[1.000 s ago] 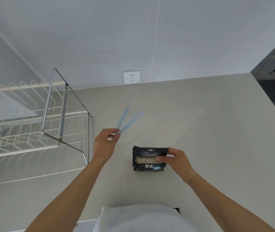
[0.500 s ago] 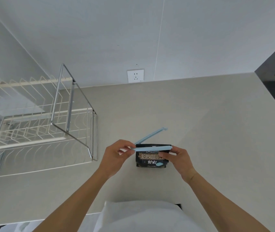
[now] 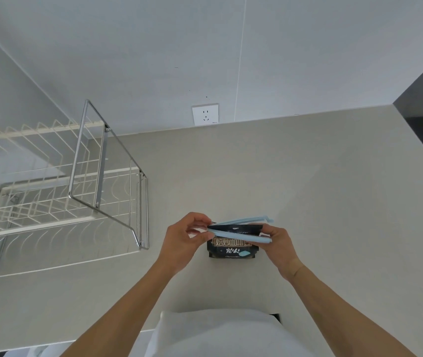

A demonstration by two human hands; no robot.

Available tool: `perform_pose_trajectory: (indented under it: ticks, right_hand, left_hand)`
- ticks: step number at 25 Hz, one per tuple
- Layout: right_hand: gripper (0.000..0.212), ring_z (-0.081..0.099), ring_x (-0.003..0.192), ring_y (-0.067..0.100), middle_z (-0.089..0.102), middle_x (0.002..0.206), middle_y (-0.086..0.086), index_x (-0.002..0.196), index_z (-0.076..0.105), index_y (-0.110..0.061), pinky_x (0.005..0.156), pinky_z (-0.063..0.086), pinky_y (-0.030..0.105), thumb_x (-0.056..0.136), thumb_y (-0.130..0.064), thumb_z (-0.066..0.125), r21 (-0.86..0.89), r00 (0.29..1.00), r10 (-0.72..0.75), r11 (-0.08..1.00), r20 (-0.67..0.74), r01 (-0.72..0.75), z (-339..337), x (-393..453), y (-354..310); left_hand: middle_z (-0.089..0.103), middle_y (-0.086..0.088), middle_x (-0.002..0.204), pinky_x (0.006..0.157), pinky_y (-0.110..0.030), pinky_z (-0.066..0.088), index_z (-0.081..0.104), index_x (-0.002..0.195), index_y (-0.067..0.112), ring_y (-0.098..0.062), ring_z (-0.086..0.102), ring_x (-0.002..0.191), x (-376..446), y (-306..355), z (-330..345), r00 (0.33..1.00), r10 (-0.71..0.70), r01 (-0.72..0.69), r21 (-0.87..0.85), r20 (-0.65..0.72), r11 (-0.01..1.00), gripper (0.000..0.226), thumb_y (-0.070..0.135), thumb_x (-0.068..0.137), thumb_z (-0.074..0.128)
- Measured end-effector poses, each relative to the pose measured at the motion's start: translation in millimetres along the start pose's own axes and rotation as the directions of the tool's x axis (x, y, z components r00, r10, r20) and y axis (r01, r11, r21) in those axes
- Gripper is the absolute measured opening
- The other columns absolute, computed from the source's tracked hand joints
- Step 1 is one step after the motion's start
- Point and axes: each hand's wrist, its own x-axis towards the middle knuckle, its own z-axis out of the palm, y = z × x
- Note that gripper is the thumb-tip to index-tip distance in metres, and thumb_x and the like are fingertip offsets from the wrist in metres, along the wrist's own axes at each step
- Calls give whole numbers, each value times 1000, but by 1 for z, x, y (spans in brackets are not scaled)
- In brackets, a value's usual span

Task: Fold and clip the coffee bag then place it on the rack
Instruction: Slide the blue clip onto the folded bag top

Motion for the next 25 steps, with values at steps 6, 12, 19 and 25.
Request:
perform_pose_trajectory:
  ticks: [6,12,19,25]
  right_hand:
    - [33,70,74,2,77,77,-12,85,77,-27,64,53,12,74,3,76,30,1000,-15,999,-4,15,2,-1,-1]
    - [35,69,73,-3,73,89,-10,83,73,-33,62,53,11,74,1,77,-4,997,-44,999,-61,44,6,-4,-6]
    - [28,69,91,15,76,95,0,99,75,-21,71,53,17,72,-14,81,182,986,144,975,-87,-126,1,-15,-2]
    - [28,60,101,-3,72,99,-23,94,74,-43,76,48,11,71,-29,81,-23,990,13,1000,-142,-16,-31,-23,-9]
  left_hand:
    - [69,13,105,83,-16,51,68,110,31,-5,63,97,2,7,5,995,50,-65,177,88,982,37,16,78,78]
    - [59,11,110,81,-28,49,61,123,30,-11,58,94,30,42,25,931,42,-266,597,362,756,45,37,80,72]
    - [58,14,100,70,-26,45,64,109,33,-10,57,86,36,49,35,909,72,-352,665,410,659,27,42,84,64]
    - [58,14,100,71,-30,51,67,107,28,-9,58,86,34,47,32,925,106,-325,616,365,717,23,33,84,68]
